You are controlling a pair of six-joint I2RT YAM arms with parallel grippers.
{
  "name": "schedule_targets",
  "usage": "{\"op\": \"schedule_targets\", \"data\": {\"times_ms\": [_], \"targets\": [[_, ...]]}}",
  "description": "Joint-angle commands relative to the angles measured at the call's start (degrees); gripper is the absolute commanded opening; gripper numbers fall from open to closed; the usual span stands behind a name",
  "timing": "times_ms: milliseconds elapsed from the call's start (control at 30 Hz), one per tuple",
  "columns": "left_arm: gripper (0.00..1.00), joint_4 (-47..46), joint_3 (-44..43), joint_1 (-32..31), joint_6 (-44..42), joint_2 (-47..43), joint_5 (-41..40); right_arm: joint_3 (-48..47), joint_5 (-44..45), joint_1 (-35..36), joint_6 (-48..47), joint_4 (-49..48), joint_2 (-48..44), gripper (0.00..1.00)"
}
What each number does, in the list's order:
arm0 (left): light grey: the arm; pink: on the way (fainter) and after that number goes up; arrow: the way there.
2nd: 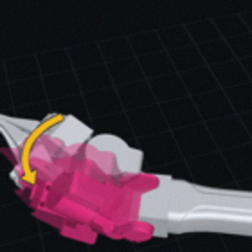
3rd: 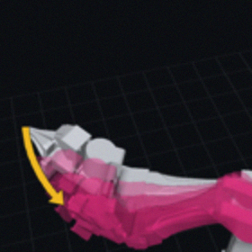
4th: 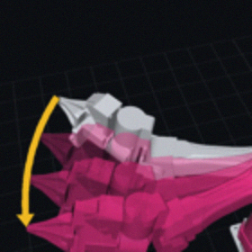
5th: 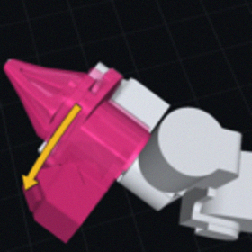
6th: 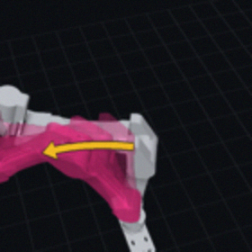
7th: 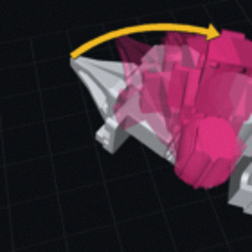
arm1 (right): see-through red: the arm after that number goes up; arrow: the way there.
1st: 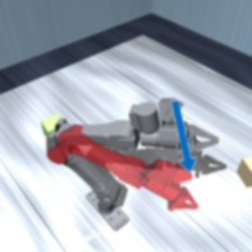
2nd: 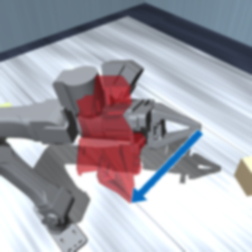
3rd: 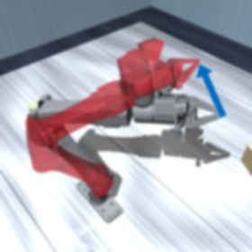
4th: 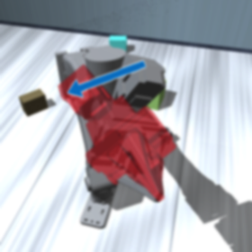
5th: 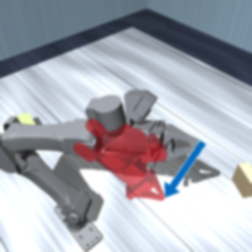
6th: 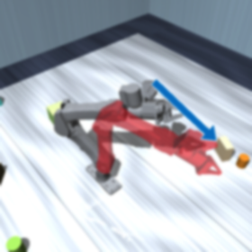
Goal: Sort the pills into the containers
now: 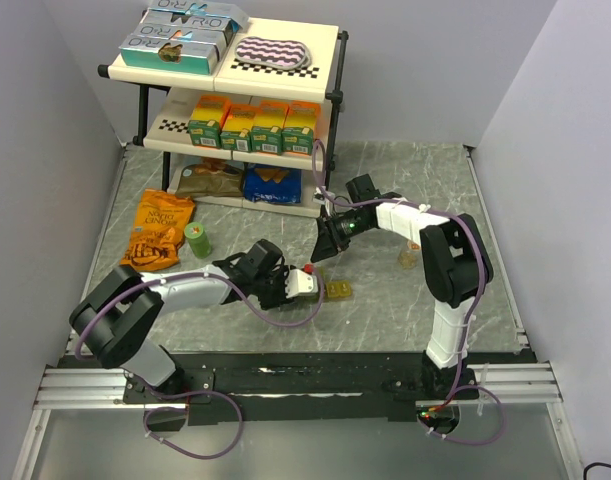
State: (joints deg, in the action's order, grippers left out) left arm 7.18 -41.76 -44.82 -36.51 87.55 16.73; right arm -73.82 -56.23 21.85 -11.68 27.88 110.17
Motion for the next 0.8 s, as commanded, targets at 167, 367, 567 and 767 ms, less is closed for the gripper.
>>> {"op": "schedule_targets", "data": {"times_ms": [167, 367, 567, 767], "targets": [[0.1, 1.9, -1.5, 0.1, 2.2, 0.8, 1.2, 0.1, 10.7, 1.2, 5.1, -1.2, 1.1, 0.39], [0.08, 2.0, -1.7, 0.0, 2.4, 1.0, 1.2, -0.4, 12.1, 2.0, 5.8, -0.5, 2.7, 0.33], [0.06, 2.0, -1.9, 0.0, 2.8, 1.4, 1.1, -1.6, 10.1, 2.7, 4.0, 1.9, 2.4, 0.21], [0.02, 3.1, -3.2, 0.0, 4.2, 3.2, 0.7, -1.1, 7.4, 2.7, 1.8, 4.5, -1.2, 0.15]]}}
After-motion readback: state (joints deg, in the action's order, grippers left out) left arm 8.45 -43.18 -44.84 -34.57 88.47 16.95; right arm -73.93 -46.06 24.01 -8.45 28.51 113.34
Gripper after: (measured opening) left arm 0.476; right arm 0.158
